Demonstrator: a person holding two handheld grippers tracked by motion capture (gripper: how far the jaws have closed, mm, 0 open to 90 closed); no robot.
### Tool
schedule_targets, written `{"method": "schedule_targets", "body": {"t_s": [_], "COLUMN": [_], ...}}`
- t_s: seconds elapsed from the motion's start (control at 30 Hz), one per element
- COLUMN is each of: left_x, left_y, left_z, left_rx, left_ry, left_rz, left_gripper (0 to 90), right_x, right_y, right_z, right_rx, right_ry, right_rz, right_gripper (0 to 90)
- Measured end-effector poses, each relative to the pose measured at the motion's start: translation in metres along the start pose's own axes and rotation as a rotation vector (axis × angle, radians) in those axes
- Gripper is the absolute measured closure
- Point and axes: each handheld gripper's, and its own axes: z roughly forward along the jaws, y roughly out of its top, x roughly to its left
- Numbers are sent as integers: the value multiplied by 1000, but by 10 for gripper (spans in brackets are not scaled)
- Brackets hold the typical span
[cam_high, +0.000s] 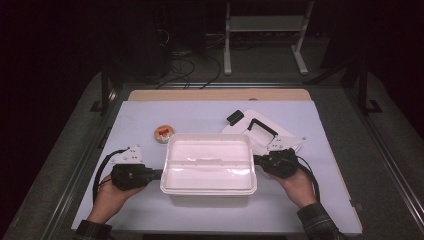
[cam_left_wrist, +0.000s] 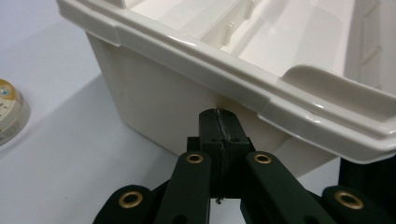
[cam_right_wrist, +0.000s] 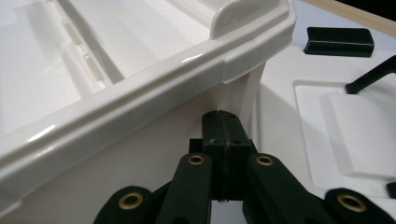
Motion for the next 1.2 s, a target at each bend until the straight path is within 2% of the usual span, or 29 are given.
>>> {"method": "schedule_targets", "body": {"t_s": [0.07,0.2,0.3,0.33,0.43,0.5,0.53,0.6,0.7,0.73,0.83,0.87,0.9,0.93,1.0,1.07,1.1,1.2], "left_x": [-1,0,2,3,4,5,6,8,12,13,13,13,13,14,16,16,16,15], "left_y": [-1,-1,1,3,7,10,11,13,16,18,25,28,30,33,41,44,47,57], "left_z": [0,0,-1,-3,-10,-14,-16,-20,-25,-27,-32,-33,-34,-35,-38,-39,-39,-41], "left_rx": [-4,0,17,39,61,81,92,98,100,108,123,130,134,136,145,148,152,160], "left_ry": [-5,-3,8,18,45,66,73,84,86,88,87,92,93,92,95,96,99,89], "left_rz": [-3,-6,-7,-9,9,19,24,28,24,33,50,55,58,61,67,67,74,94], "left_gripper": [896,896,879,879,772,744,688,670,608,608,528,528,489,489,449,435,397,364], "right_x": [-1,-2,-1,-1,1,0,0,-1,-1,-1,0,0,-1,-1,1,2,3,3], "right_y": [4,5,4,3,-1,-3,-6,-8,-14,-14,-23,-23,-29,-29,-37,-40,-46,-53], "right_z": [3,5,4,4,0,-1,-4,-6,-15,-15,-22,-22,-24,-24,-27,-29,-32,-35], "right_rx": [5,3,5,5,19,25,29,33,40,40,52,52,58,58,72,76,88,101], "right_ry": [-19,-23,-23,-24,-48,-59,-70,-73,-100,-100,-125,-125,-133,-133,-148,-152,-164,-169], "right_rz": [-12,-12,-20,-22,-31,-29,-23,-20,-9,-9,10,10,24,24,34,44,47,59], "right_gripper": [900,900,898,887,758,732,680,659,564,564,451,451,397,397,320,300,255,217]}}
